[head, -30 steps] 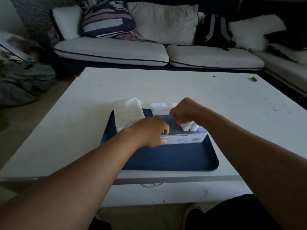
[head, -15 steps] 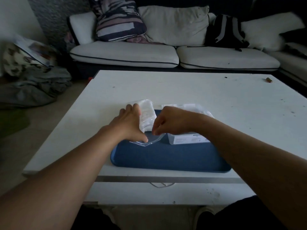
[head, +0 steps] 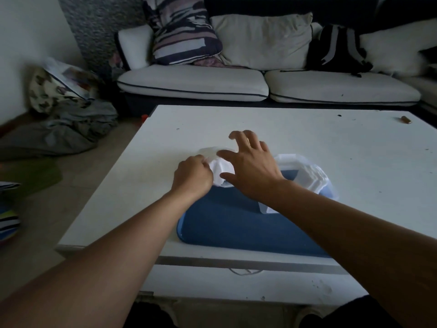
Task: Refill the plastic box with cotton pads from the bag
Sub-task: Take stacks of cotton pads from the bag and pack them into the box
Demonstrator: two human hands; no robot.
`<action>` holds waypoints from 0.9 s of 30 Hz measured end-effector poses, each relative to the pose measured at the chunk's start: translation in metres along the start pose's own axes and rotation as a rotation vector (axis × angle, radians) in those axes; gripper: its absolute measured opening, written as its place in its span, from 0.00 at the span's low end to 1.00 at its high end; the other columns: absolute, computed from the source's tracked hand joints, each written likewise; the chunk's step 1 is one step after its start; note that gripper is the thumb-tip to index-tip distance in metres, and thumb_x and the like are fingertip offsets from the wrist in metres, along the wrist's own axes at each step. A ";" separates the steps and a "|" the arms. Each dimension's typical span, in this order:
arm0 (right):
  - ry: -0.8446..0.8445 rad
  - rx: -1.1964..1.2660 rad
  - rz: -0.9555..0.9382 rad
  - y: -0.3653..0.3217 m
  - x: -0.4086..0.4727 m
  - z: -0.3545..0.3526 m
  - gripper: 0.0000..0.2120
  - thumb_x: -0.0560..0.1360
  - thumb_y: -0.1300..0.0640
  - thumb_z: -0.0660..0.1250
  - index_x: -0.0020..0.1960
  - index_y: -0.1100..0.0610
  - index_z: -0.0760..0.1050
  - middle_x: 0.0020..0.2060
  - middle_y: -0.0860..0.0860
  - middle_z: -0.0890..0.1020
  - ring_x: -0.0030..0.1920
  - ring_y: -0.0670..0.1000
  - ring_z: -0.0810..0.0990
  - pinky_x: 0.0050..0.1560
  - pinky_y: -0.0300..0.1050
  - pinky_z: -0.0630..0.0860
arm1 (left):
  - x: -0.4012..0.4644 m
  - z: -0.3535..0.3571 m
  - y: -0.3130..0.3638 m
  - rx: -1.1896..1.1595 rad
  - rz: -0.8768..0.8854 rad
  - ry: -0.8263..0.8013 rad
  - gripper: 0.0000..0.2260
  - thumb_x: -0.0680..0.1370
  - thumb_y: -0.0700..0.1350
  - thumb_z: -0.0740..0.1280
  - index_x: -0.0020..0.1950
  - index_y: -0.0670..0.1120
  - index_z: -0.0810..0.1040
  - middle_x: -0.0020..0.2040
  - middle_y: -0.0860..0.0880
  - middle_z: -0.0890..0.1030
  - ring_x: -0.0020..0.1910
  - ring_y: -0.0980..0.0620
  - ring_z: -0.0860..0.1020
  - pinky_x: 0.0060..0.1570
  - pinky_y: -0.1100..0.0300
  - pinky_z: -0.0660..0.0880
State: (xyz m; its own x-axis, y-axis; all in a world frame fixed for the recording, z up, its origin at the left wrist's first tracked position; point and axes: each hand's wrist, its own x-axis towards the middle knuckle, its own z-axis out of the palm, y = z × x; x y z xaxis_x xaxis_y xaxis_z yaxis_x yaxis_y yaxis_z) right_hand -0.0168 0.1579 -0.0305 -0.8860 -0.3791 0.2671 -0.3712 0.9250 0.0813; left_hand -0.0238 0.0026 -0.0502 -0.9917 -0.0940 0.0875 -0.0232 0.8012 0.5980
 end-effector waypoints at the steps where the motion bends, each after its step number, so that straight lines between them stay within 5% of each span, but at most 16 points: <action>1: -0.009 0.068 0.010 -0.001 0.001 0.002 0.23 0.76 0.42 0.69 0.68 0.45 0.74 0.73 0.53 0.63 0.74 0.58 0.59 0.66 0.54 0.68 | -0.001 0.000 0.001 -0.001 0.016 0.020 0.15 0.84 0.43 0.55 0.58 0.41 0.80 0.55 0.42 0.82 0.53 0.40 0.79 0.48 0.56 0.71; 11: 0.111 0.353 0.122 -0.008 0.010 0.011 0.09 0.73 0.55 0.75 0.51 0.54 0.79 0.55 0.51 0.80 0.52 0.54 0.79 0.50 0.50 0.79 | -0.010 0.000 0.009 -0.018 0.057 0.088 0.11 0.83 0.45 0.56 0.49 0.47 0.77 0.43 0.47 0.80 0.43 0.43 0.78 0.41 0.57 0.70; 17: 0.078 0.352 0.079 -0.009 0.010 0.010 0.22 0.72 0.55 0.75 0.65 0.47 0.77 0.60 0.50 0.79 0.57 0.55 0.78 0.53 0.52 0.78 | -0.014 -0.004 0.011 -0.103 0.089 0.126 0.11 0.85 0.47 0.56 0.53 0.47 0.77 0.44 0.49 0.80 0.42 0.46 0.79 0.34 0.60 0.69; 21: 0.009 0.230 0.068 -0.013 0.010 0.007 0.24 0.75 0.52 0.72 0.70 0.49 0.73 0.63 0.52 0.75 0.62 0.55 0.74 0.59 0.52 0.75 | -0.011 -0.004 0.010 -0.141 0.101 0.121 0.12 0.85 0.45 0.56 0.57 0.47 0.79 0.47 0.48 0.82 0.46 0.44 0.80 0.43 0.55 0.77; 27: 0.006 0.248 0.117 -0.014 0.009 0.007 0.15 0.74 0.56 0.73 0.59 0.51 0.77 0.59 0.52 0.76 0.57 0.56 0.76 0.55 0.52 0.75 | -0.010 0.001 0.007 -0.218 0.076 0.082 0.13 0.85 0.47 0.56 0.60 0.46 0.79 0.50 0.47 0.82 0.48 0.44 0.81 0.51 0.49 0.81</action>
State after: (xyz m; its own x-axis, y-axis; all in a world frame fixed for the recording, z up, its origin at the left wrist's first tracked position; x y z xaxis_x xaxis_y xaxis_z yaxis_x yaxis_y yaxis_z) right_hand -0.0214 0.1417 -0.0363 -0.9254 -0.2689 0.2670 -0.3237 0.9273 -0.1880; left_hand -0.0147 0.0096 -0.0478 -0.9759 -0.0932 0.1975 0.0874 0.6622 0.7442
